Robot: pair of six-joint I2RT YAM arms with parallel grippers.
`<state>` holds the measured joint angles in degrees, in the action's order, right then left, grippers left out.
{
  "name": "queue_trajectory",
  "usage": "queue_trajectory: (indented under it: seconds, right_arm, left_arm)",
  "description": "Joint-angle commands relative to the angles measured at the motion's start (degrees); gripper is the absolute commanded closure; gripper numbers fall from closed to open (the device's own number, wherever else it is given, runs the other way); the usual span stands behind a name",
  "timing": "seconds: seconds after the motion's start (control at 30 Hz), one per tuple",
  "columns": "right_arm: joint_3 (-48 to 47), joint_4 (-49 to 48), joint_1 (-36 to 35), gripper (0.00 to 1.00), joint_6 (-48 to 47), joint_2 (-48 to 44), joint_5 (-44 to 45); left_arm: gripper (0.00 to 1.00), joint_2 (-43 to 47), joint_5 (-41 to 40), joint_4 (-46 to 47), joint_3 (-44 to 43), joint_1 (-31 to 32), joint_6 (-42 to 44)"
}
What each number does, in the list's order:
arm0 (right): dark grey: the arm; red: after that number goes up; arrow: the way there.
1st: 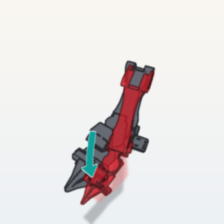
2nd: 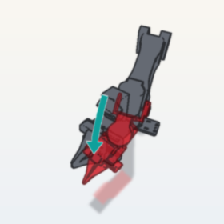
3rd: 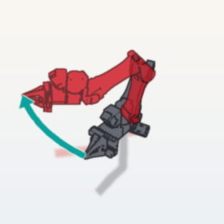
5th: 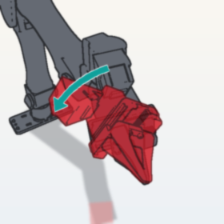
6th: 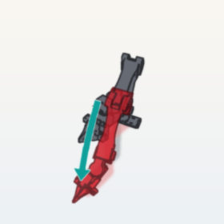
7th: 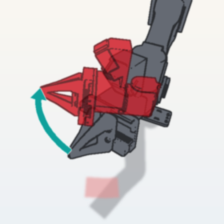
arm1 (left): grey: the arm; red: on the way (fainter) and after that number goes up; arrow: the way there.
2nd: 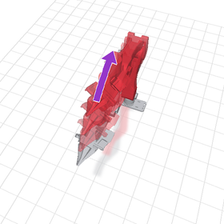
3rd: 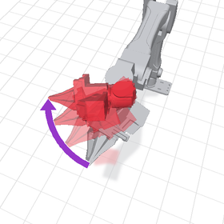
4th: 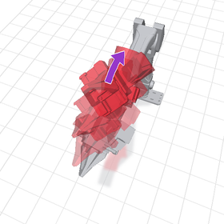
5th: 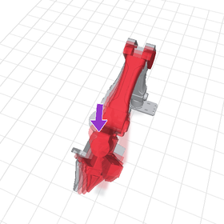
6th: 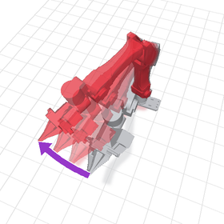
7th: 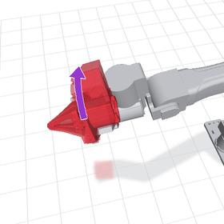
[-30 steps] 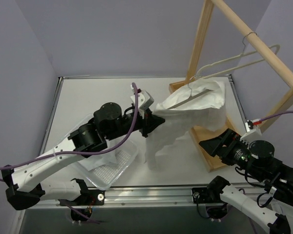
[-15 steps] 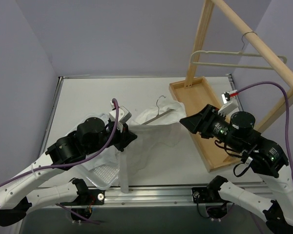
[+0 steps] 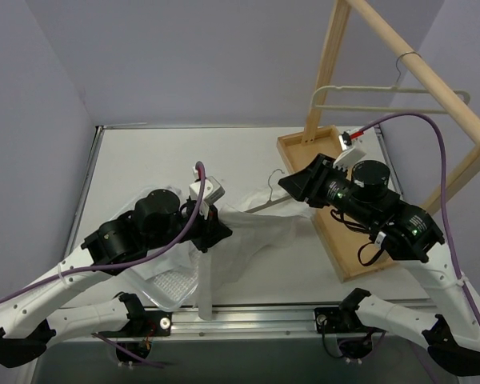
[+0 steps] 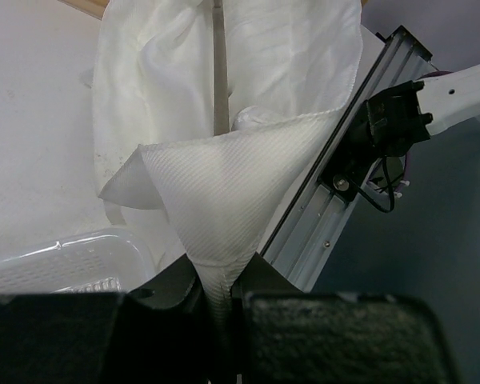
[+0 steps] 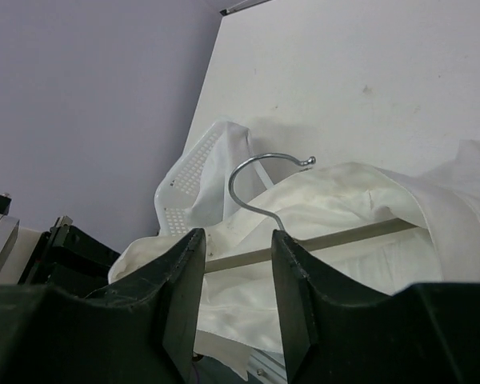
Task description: Remove the skirt from the hanger
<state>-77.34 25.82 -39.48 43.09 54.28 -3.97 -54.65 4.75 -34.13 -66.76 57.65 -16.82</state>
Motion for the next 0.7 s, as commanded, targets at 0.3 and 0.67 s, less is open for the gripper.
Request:
queue_trajectory:
  seconds: [0.3, 0.67]
  right_arm:
    - [4.4, -4.4, -0.9, 0.66, -1.9, 1.2, -0.2]
    - [8.0, -5.8, -4.0, 0.67, -1.0, 1.4, 2.2]
  left_arm:
    - [0.98, 0.2, 6.4, 3.8, -5.7, -0.1, -3.3]
    - [0.98, -1.8, 8.5, 4.9, -7.9, -0.1, -5.2]
